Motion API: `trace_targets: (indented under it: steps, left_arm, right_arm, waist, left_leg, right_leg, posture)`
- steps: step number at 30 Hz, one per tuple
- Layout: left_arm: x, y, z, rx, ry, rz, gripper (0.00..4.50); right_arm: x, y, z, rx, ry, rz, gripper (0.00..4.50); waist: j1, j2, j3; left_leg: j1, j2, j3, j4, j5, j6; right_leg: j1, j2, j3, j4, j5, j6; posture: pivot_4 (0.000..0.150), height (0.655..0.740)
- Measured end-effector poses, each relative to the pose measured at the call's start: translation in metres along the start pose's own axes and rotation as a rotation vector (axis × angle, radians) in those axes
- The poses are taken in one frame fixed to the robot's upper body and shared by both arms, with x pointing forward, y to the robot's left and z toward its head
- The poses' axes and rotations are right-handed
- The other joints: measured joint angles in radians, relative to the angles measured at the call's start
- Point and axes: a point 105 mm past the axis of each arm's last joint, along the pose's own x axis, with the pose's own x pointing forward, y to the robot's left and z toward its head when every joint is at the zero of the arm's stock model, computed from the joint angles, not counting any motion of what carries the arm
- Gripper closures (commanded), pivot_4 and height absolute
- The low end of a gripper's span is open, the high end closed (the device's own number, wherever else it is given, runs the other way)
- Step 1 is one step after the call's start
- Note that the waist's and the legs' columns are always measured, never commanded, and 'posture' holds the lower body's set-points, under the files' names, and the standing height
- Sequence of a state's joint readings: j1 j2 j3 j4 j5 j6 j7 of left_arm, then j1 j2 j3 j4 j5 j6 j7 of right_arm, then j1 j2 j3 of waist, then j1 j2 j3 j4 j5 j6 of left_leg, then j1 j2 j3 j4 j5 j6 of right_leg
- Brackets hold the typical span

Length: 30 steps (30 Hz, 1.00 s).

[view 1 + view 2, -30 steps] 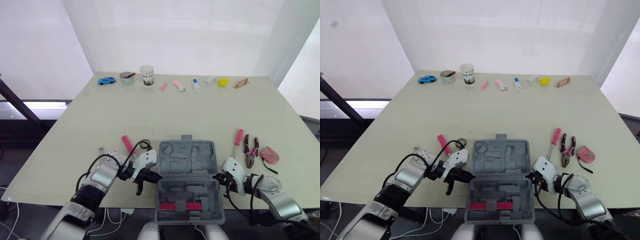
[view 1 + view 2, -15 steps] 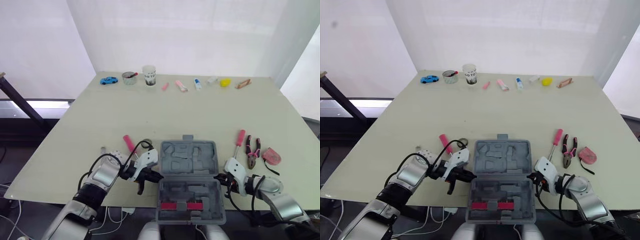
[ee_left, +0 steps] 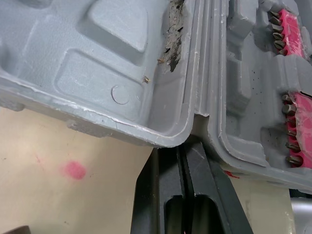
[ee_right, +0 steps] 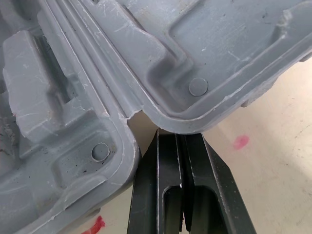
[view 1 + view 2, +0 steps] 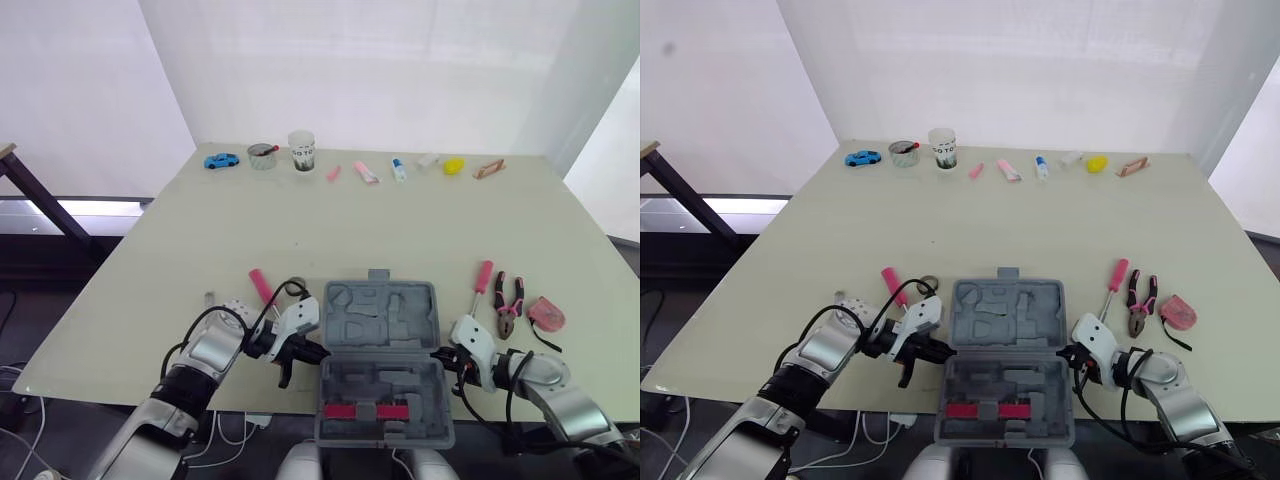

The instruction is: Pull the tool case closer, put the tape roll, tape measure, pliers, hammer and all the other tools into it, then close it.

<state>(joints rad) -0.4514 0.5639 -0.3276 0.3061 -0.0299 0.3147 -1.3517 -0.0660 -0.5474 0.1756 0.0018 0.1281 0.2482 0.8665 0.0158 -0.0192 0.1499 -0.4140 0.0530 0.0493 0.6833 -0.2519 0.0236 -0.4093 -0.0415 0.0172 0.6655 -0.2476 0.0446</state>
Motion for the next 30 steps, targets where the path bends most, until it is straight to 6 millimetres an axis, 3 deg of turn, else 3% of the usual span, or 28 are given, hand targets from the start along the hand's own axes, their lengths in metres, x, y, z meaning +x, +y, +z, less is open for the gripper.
trace_targets:
  steps: [30]
  left_arm:
    - [-0.0012, 0.0032, -0.0004, 0.015, 0.002, -0.001, 4.50]
  right_arm:
    - [0.0000, 0.0017, 0.0005, 0.020, 0.003, 0.007, 4.46]
  waist:
    - [-0.001, 0.000, 0.000]
  left_leg:
    - [0.000, 0.001, -0.001, 0.000, 0.000, 0.000]
  right_leg:
    - [0.000, 0.001, 0.000, 0.000, 0.000, 0.000]
  posture:
    - [0.150, 0.7400]
